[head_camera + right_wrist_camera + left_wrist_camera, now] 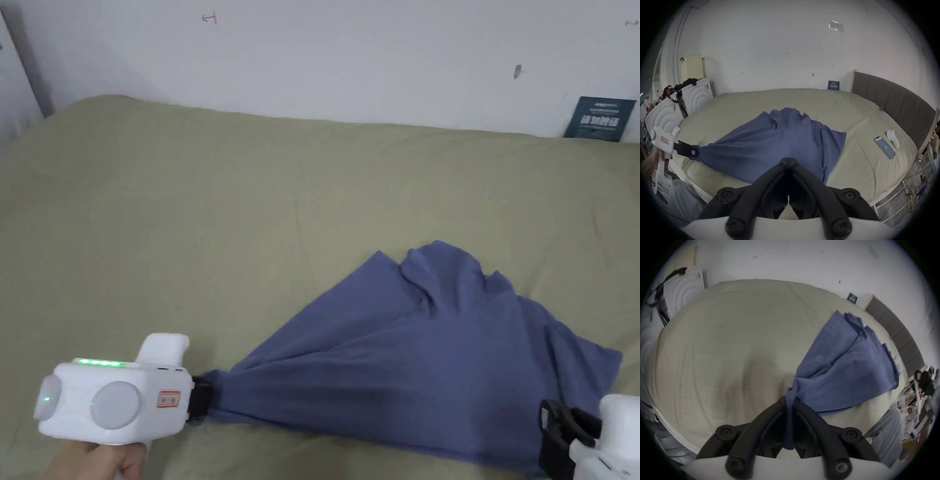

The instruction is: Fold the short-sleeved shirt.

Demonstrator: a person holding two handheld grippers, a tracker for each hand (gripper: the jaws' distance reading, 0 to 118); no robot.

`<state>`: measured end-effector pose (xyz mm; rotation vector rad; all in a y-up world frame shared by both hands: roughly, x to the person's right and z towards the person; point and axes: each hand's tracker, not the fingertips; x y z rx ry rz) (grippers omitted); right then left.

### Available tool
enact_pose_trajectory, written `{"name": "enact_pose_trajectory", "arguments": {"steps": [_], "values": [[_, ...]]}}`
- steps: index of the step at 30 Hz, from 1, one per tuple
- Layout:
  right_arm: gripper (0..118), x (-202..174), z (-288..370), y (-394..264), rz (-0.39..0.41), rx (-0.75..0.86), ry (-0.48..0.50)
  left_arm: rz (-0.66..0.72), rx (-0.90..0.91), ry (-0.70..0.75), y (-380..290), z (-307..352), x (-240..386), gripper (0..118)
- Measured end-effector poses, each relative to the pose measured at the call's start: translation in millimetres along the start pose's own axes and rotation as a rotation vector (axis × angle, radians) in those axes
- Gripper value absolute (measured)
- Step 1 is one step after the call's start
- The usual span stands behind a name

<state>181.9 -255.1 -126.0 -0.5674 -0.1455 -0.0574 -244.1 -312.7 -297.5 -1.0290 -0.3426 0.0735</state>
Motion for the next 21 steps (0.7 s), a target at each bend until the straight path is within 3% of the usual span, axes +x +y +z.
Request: {"name": "enact_pose_trajectory", "arguments": {"steps": [3,12,13,14,15,16,17,21], "values": [[2,18,-25,18,-0.006,-0.039,0.006,-0.073,0.008,0.039,1,4,6,2],[2,83,-185,117,0.022,-0.173,0.001,-0.046,-0.005,0.028,4,-1,12,2],[9,88,-204,125,0.03,-0.191,-0.004,-0.046,-0.006,0.028,4,-1,12,2],[31,94,-226,135,0.039,-0.213,-0.01,-0.046,-0.01,0.024,4,-2,12,2],[77,99,-248,143,0.044,-0.25,0.01,-0.038,-0.015,0.027,4,-3,12,2],[102,103,-267,148,0.051,-0.302,0.025,-0.03,-0.014,0.026,5,-6,10,2],[111,105,-288,150,0.049,-0.365,0.047,-0.028,-0.016,0.022,7,-8,9,2],[110,102,-342,142,0.141,-0.47,0.023,-0.025,-0.022,0.027,10,-10,11,2]]}}
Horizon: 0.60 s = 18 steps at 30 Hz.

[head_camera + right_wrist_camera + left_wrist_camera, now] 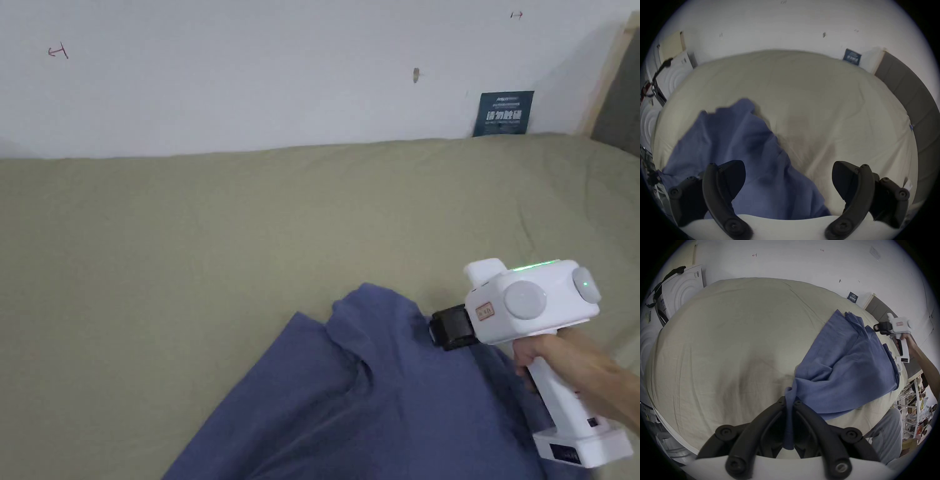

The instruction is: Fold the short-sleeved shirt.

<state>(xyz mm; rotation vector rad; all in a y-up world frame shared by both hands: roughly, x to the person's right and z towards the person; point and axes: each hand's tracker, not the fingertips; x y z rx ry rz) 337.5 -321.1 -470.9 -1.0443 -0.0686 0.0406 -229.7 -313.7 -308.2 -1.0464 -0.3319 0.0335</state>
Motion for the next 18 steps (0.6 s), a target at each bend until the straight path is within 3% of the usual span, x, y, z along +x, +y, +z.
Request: {"name": "enact_pose_trajectory", "arguments": {"steps": [3,5,6,7,8,18], "values": [[95,-11,-31,-5,0.089,-0.076,-0.065,0.0,-0.01,0.004,1,-4,0,2],[93,-13,-31,-4,0.066,-0.053,-0.044,0.007,-0.017,0.001,0,-6,-1,2],[76,-12,-26,-2,0.055,-0.059,-0.04,0.007,-0.019,0.001,2,-7,0,2],[45,-10,-20,-2,0.054,-0.052,-0.021,0.006,-0.021,0.002,4,-8,2,2],[7,-10,-12,-2,0.05,-0.035,0.016,0.005,-0.022,0.003,5,-8,3,2],[7,-14,114,-14,0.087,0.171,0.001,0.02,0.035,0.028,13,13,0,2]]}}
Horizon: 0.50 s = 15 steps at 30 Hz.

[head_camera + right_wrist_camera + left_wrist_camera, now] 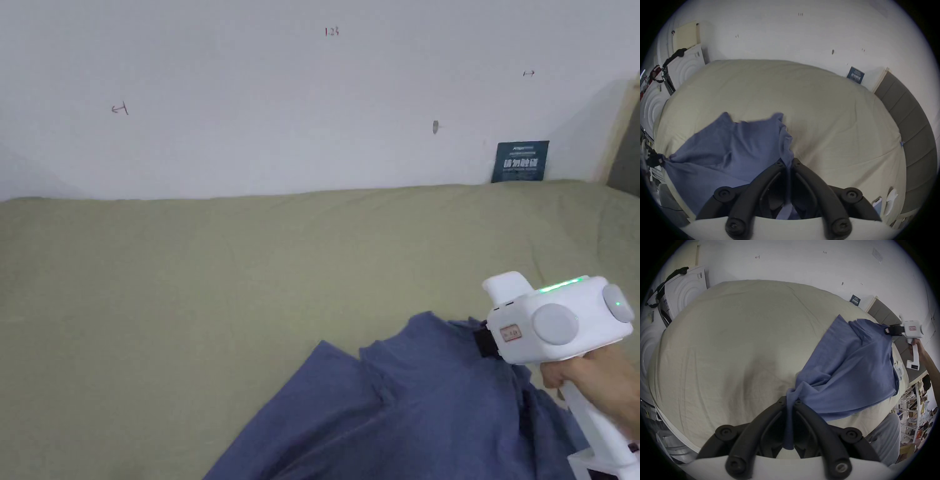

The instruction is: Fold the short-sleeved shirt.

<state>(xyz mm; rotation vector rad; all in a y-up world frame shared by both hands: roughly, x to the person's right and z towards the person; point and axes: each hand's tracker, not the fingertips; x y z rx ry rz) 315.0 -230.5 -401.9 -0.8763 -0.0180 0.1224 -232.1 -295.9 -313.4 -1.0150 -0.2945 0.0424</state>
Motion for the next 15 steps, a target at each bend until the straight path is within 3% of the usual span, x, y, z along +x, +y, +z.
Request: {"name": "enact_pose_trajectory", "arguments": {"steps": [7,15], "values": [[7,6,127,6,0.024,0.159,-0.037,0.008,0.174,0.013,40,53,-2,2],[7,17,254,15,-0.025,0.402,-0.093,-0.022,0.41,0.046,102,160,36,2]]}}
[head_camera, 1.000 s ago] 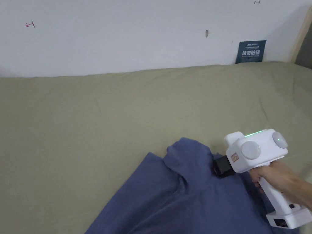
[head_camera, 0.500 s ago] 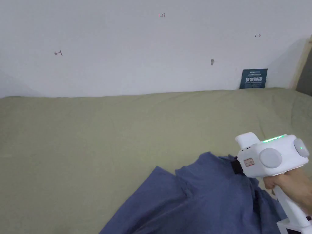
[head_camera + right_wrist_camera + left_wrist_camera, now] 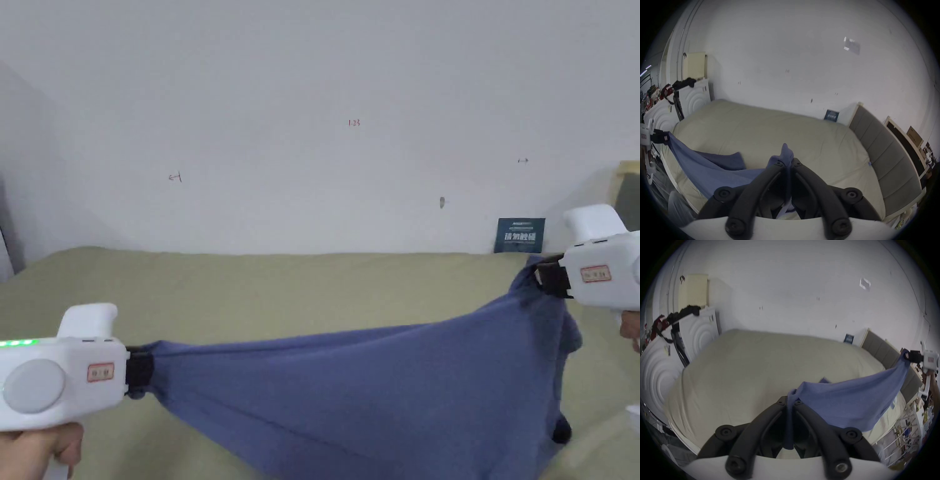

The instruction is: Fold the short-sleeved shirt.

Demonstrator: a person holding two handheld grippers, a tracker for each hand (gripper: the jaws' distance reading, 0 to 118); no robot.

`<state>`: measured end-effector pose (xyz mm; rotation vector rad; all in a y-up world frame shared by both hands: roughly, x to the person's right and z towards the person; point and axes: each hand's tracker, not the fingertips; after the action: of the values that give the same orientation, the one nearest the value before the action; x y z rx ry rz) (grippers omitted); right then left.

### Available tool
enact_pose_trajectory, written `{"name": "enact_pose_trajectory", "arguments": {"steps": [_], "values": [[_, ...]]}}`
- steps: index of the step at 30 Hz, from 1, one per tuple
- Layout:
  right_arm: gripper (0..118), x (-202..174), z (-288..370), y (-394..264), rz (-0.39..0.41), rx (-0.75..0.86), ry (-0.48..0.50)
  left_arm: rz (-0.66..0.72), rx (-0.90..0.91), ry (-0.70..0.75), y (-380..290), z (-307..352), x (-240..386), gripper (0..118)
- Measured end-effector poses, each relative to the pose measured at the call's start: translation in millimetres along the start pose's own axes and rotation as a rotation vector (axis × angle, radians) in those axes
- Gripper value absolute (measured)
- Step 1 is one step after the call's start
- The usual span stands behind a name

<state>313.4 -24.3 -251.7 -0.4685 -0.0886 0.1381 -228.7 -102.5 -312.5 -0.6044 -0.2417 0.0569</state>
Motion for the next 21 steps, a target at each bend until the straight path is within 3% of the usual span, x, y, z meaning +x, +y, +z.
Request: {"name": "enact_pose_trajectory", "arguments": {"steps": [11,16,21], "values": [[7,2,79,80,-0.07,0.215,-0.058,-0.02,0.195,0.062,133,86,22,2],[7,2,86,113,-0.108,0.256,-0.067,-0.038,0.237,0.099,167,108,30,2],[7,-3,81,136,-0.092,0.272,-0.095,-0.041,0.25,0.139,189,109,32,2]]}}
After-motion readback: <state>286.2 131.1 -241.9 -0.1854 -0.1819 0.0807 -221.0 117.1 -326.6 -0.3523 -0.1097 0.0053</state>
